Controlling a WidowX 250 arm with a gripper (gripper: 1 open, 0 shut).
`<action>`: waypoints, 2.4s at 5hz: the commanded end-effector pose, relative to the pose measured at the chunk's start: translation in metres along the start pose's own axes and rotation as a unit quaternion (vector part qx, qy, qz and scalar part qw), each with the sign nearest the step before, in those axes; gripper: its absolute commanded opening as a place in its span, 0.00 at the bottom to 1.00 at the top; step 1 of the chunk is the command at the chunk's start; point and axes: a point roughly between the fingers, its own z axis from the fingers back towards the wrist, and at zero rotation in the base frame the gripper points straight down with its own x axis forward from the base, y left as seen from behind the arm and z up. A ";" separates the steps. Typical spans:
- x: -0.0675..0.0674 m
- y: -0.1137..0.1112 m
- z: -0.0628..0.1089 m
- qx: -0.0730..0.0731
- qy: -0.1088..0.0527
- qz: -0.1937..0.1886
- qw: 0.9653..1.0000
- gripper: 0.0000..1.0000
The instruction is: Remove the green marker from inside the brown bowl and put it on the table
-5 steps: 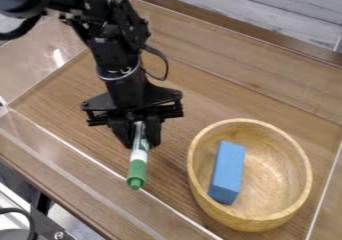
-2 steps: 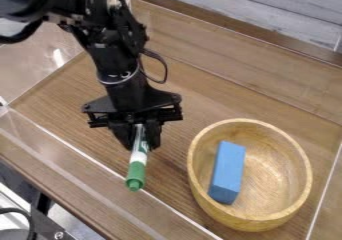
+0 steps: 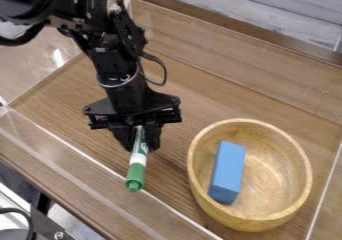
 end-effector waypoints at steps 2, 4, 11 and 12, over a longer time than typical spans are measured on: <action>0.014 0.001 0.000 -0.007 -0.019 -0.008 1.000 0.00; 0.021 0.001 -0.004 -0.011 -0.023 -0.015 1.000 0.00; 0.034 -0.010 0.005 -0.022 -0.028 -0.032 0.999 1.00; 0.035 -0.016 0.007 -0.026 -0.028 -0.037 0.999 1.00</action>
